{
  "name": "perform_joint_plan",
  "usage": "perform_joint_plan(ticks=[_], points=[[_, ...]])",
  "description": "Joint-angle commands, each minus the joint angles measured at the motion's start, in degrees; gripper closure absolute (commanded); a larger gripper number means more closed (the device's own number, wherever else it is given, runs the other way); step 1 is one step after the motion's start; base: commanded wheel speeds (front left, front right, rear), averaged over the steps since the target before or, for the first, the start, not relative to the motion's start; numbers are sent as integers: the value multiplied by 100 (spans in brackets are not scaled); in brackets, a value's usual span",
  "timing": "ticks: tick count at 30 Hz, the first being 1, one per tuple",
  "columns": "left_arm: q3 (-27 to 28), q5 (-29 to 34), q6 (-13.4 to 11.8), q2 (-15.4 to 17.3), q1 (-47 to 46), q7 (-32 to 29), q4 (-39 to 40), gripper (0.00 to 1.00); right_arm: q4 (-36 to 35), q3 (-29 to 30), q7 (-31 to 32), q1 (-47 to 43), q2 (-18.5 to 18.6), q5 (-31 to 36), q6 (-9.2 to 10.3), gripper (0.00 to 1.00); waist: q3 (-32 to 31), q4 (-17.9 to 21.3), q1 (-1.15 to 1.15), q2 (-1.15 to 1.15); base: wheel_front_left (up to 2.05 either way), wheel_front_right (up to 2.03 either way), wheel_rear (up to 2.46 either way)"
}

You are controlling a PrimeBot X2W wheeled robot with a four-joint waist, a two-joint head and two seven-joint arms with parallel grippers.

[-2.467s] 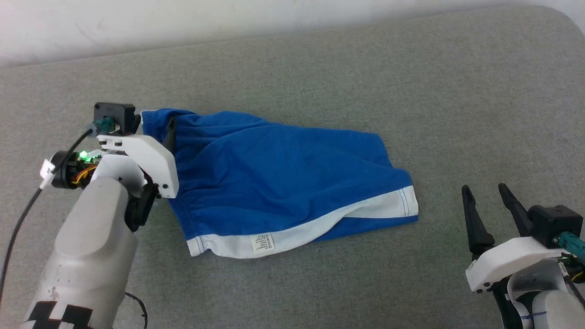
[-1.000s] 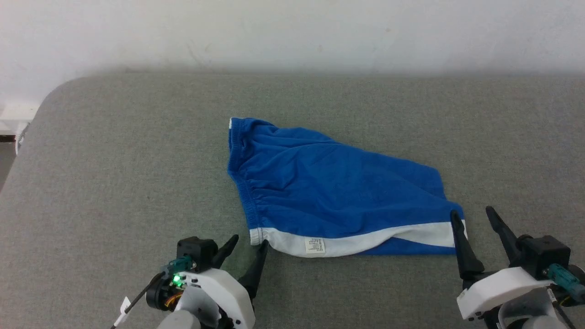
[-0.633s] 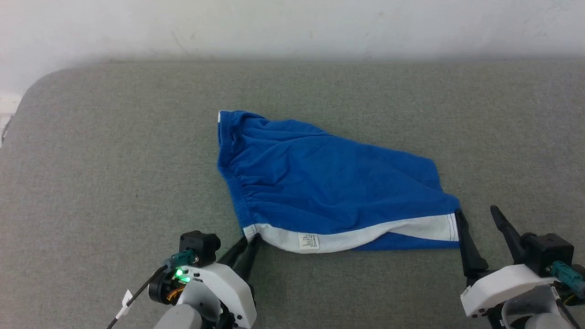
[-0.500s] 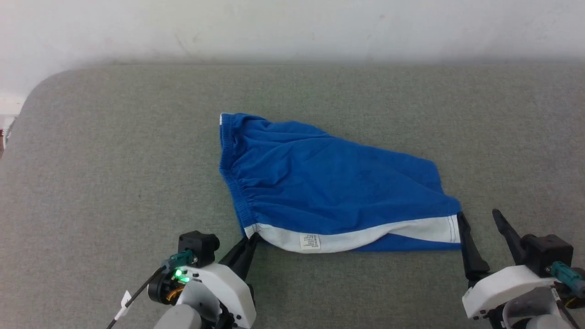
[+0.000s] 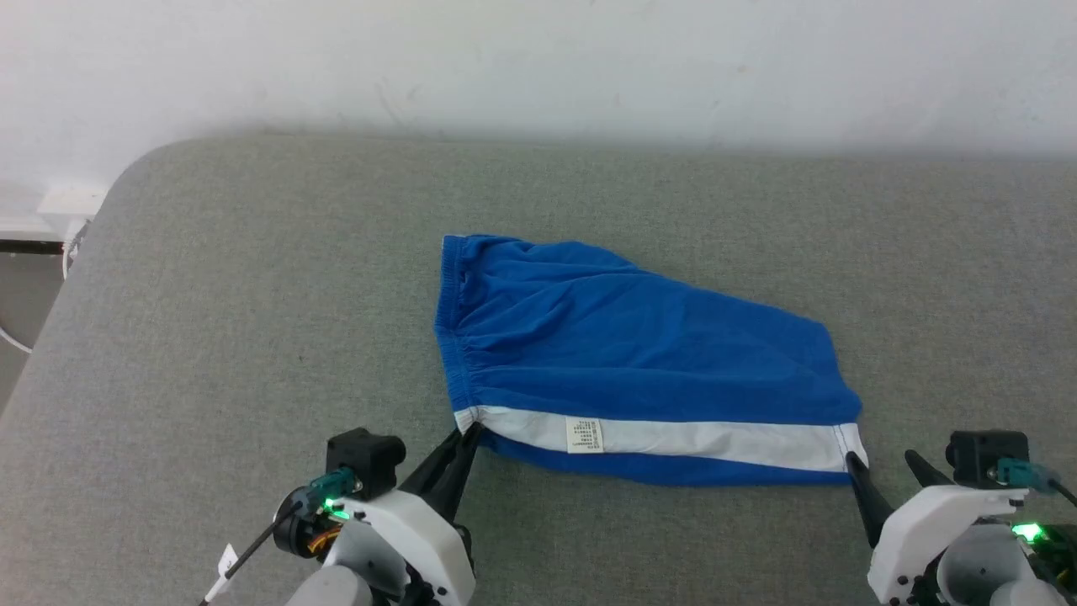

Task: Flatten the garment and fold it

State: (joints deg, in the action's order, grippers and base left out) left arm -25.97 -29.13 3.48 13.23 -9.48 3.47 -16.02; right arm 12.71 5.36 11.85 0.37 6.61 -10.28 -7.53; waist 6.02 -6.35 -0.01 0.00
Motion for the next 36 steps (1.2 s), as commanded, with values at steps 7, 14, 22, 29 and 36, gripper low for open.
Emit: perform_joint_plan(ticks=[7,14,22,29,36], points=[[-132,60,-25,0,57,-42,145,100,391,-94,637,415,70,14,4,0,72,-34,1,0,0,0,0],[-195,42,-32,6,79,-81,136,100,620,-432,850,513,176,74,4,58,100,-70,1,0,0,0,0],[-212,-22,-58,26,124,-118,104,100,616,-453,562,506,241,240,4,100,47,-43,1,0,0,0,0],[-153,-95,-107,71,183,-71,145,100,117,-442,-107,363,263,165,4,100,-197,10,1,0,0,0,0],[39,-132,-146,322,115,-49,752,100,-937,-752,-641,323,755,-425,4,100,-514,139,1,0,0,0,0]])
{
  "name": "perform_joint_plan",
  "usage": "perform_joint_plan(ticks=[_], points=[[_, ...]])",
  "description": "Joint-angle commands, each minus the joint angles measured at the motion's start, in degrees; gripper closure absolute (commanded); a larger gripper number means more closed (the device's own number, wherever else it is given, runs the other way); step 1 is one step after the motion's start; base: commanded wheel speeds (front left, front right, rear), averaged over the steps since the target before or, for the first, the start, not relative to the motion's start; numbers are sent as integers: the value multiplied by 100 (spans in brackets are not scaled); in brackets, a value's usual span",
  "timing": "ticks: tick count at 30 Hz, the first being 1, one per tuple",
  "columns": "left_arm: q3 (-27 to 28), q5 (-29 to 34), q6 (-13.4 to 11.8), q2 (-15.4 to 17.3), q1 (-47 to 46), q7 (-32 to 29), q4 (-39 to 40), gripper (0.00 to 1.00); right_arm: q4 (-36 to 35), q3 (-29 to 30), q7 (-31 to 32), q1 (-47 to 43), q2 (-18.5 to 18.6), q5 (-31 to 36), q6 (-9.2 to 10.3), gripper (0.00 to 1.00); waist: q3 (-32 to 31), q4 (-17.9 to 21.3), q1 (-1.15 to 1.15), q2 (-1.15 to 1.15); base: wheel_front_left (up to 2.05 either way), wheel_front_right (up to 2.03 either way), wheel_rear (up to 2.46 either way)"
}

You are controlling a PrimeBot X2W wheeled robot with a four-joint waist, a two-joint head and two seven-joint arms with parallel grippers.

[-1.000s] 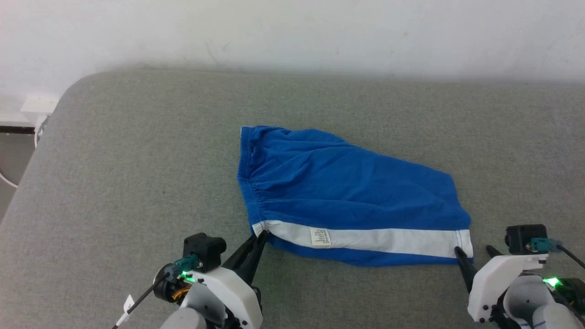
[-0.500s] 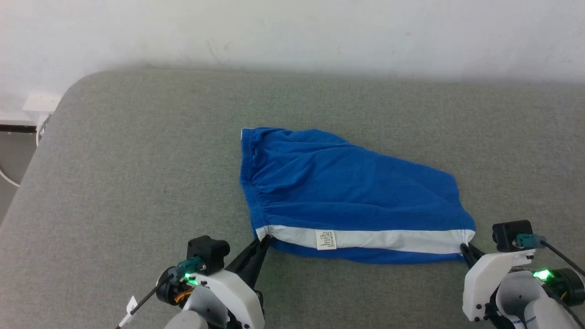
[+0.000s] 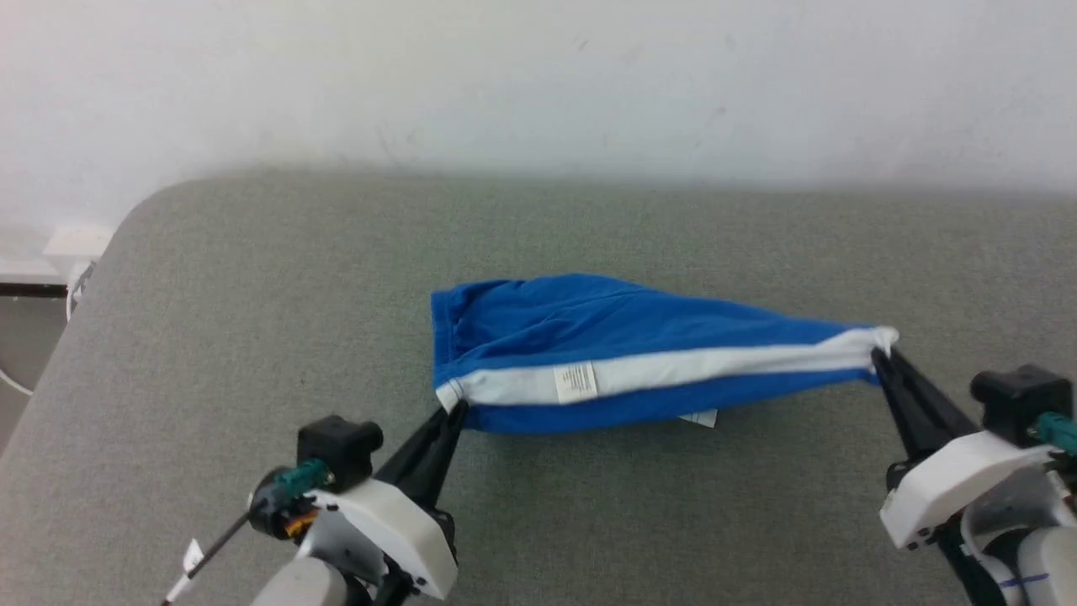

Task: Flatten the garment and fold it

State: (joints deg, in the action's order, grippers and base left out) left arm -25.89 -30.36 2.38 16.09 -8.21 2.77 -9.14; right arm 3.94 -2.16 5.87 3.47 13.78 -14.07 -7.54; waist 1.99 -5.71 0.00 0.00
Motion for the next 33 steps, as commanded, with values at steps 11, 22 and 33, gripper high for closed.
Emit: perform_joint_plan(ticks=[11,22,33], points=[[573,-12,-115,622,-926,-424,1865,100,-1239,21,141,818,677,-783,5,100,-333,224,0,0,0,0,0],[1081,-75,-348,794,-1841,-717,2886,100,-1819,98,782,1885,962,-1435,5,100,-350,346,0,0,0,0,0],[1176,-150,-311,969,-2861,-1269,2748,100,-1646,-192,1162,3544,1419,-1542,5,100,684,577,0,0,0,0,0]])
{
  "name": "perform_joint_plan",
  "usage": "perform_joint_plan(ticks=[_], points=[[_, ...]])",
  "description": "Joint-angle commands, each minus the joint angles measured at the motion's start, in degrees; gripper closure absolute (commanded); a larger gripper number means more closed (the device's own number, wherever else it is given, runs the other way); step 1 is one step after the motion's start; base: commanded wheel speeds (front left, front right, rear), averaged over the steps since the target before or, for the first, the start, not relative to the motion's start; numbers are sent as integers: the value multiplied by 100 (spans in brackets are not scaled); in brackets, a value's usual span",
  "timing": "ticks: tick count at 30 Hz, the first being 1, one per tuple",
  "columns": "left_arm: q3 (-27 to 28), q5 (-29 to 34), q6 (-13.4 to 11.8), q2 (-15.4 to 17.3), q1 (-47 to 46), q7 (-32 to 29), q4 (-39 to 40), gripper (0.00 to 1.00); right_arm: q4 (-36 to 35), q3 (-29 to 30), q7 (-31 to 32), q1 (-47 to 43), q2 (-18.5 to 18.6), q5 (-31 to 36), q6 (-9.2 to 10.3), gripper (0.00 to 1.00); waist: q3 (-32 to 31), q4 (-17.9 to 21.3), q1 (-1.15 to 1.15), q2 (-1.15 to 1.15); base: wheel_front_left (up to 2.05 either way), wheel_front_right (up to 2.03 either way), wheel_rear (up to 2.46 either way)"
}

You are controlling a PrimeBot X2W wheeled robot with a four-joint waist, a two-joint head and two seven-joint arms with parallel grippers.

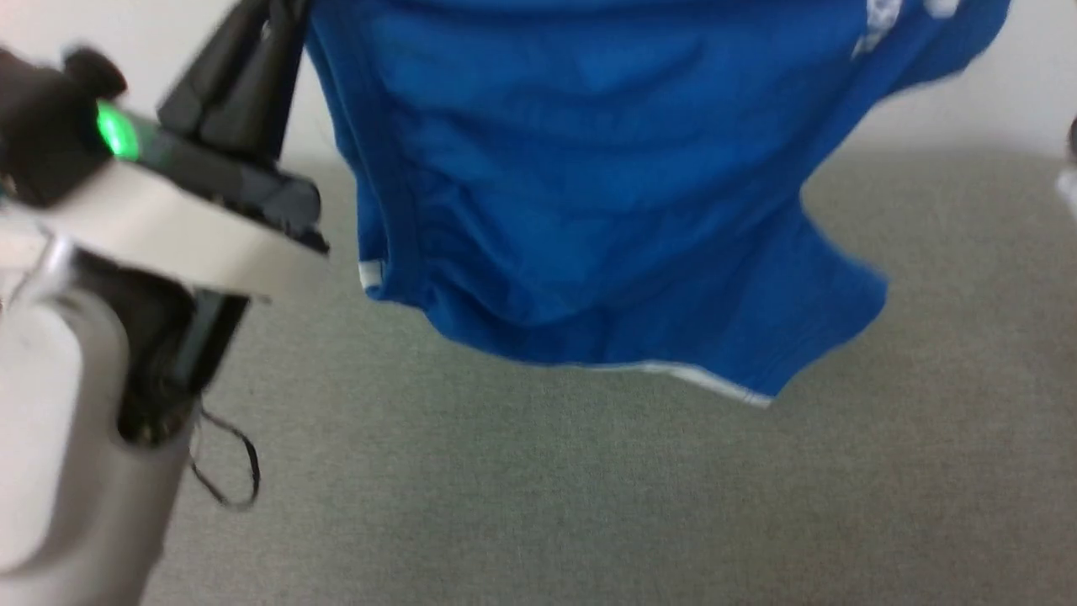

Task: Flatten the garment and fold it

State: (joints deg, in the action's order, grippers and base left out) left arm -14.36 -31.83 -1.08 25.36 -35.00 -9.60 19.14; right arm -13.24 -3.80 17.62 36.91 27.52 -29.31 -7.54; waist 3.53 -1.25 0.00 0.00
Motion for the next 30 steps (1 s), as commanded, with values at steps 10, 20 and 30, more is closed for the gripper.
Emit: perform_joint_plan(ticks=[10,20,30], points=[[-99,48,474,88,-1962,-211,-1676,100,1639,-823,-527,2318,204,273,5,100,1907,405,0,0,0,0,0],[-384,534,731,-63,-3761,705,-3680,100,3743,-1461,-1768,4084,-324,789,5,100,2575,511,0,0,0,0,0],[-830,626,796,-357,-3460,1386,-5021,100,4874,-2243,-2264,3725,-645,588,5,100,2603,442,0,0,0,0,0]])
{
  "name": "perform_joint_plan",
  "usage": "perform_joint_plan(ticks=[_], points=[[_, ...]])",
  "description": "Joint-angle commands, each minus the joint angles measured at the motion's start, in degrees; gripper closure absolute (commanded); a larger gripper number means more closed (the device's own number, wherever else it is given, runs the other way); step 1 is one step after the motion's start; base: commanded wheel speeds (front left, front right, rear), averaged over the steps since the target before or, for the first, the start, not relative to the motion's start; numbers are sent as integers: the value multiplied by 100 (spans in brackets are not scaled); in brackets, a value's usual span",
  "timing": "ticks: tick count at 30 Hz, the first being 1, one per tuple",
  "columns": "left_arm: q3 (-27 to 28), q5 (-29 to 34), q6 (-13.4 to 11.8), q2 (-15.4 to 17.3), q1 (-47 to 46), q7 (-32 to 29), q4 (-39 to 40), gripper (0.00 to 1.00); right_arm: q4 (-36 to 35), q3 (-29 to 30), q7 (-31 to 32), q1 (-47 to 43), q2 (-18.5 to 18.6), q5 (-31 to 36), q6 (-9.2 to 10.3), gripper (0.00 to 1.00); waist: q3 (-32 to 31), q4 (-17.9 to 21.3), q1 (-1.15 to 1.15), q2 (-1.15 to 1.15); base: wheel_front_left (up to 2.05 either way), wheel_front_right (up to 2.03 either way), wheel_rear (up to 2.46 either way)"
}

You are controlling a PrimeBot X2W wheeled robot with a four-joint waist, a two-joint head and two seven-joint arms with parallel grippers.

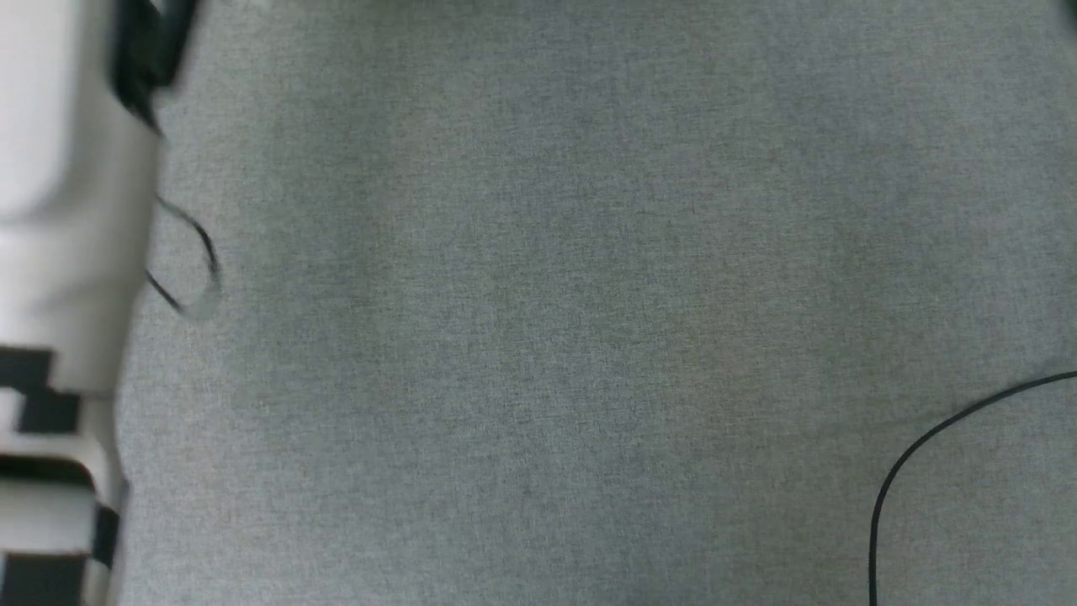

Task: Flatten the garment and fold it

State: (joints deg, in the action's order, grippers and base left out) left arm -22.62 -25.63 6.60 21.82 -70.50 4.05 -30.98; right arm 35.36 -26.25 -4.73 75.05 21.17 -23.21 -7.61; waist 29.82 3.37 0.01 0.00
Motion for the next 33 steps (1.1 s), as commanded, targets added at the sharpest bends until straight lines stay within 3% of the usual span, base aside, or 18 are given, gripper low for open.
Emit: perform_joint_plan(ticks=[1,9,15,27,33], points=[[-74,13,34,-22,236,84,-107,100,88,-93,-57,-216,-1,-58,12,100,-58,-38,-1,0,0,0,0],[-653,-120,69,-215,1943,527,-617,100,445,-659,-211,-1673,190,-703,12,100,-724,-163,-1,0,0,0,0],[-912,-356,78,-267,3189,664,-605,100,137,-1082,-131,-2952,607,-1363,12,100,-1418,-220,-1,0,0,0,0],[-1347,-501,-18,-69,4976,412,207,100,-879,-1512,753,-4813,1588,-2342,12,100,-2410,-286,-1,0,0,0,0],[-1358,-599,-304,187,5757,290,868,100,-1349,-1353,1301,-5570,2047,-2640,12,100,-2712,-364,-1,0,0,0,0]])
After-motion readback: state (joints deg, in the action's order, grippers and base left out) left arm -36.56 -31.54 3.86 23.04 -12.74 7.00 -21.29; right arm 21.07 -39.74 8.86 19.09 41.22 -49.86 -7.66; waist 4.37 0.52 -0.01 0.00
